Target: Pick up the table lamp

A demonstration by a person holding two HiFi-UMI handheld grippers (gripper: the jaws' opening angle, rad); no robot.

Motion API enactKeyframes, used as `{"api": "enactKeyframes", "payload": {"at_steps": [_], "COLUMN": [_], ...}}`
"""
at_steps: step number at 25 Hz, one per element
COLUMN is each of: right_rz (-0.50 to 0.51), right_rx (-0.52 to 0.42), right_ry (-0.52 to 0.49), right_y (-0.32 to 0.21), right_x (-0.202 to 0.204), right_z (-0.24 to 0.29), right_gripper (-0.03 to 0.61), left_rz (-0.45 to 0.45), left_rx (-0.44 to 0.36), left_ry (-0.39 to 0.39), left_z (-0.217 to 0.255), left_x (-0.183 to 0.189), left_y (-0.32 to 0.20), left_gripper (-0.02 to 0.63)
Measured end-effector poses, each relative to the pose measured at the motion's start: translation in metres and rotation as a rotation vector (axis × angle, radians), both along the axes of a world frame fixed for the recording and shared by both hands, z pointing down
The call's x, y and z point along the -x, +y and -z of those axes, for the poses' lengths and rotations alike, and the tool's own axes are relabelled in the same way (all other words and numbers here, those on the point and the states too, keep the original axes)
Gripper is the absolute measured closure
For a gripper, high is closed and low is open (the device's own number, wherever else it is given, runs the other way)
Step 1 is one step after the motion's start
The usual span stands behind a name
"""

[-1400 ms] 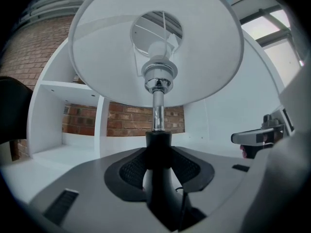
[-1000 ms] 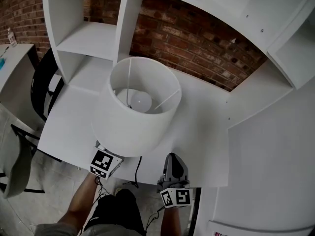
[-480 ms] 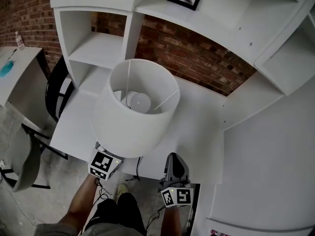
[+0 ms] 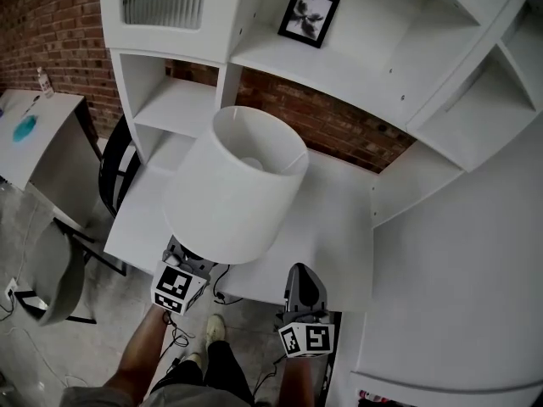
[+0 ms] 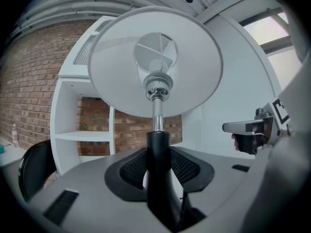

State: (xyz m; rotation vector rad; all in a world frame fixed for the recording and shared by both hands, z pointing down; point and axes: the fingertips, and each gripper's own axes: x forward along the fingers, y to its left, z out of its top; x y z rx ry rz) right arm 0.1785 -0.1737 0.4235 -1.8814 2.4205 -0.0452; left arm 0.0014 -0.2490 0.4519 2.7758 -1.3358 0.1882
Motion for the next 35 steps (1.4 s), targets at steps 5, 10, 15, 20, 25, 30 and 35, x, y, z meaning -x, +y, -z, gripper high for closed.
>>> {"api": "enactKeyframes", "payload": {"at_steps": [5, 10, 15, 20, 25, 30, 35], "right_rz": [-0.007, -0.019, -0.032, -0.048, -0.048, -0.042, -0.043], "right_rx": [-0.009, -0.011, -0.012, -0.025, -0.044, -0.061, -0.058], "right_ry": [-0.001, 0.003, 0.007, 0.008, 0.005, -0.006, -0.004], "right_y": [0.009, 0.011, 0.014, 0.019, 0.025, 0.032, 0.038], "right_x": [-0.002, -0.008, -0.014, -0.015, -0.012, -0.005, -0.002], "right_z": [0.025, 0.038, 0.044, 0.058, 0.07, 0.076, 0.077], "right_gripper": [0.557, 0.555, 0.557, 0.555, 0.557, 0.557, 0.557], "left_rz": [-0.001, 0.015, 0.004, -0.006, 0.002, 0.006, 0.016], "left_rx": [-0.015, -0.039, -0.062, -0.075, -0.081, -0.094, -0.097], "left_ry": [0.002, 0.059, 0.059, 0.065, 0.074, 0.071, 0.076], "left_z": [0.023, 0.038, 0.055, 0.074, 0.088, 0.095, 0.101], "left_x": [-0.001, -0.003, -0.007, -0.007, -0.003, 0.003, 0.009], "left_y": [0.009, 0.007, 0.009, 0.02, 0.031, 0.043, 0.054], "left_gripper": [0.469, 0.471, 0.471, 0.471, 0.471, 0.471, 0.471]}}
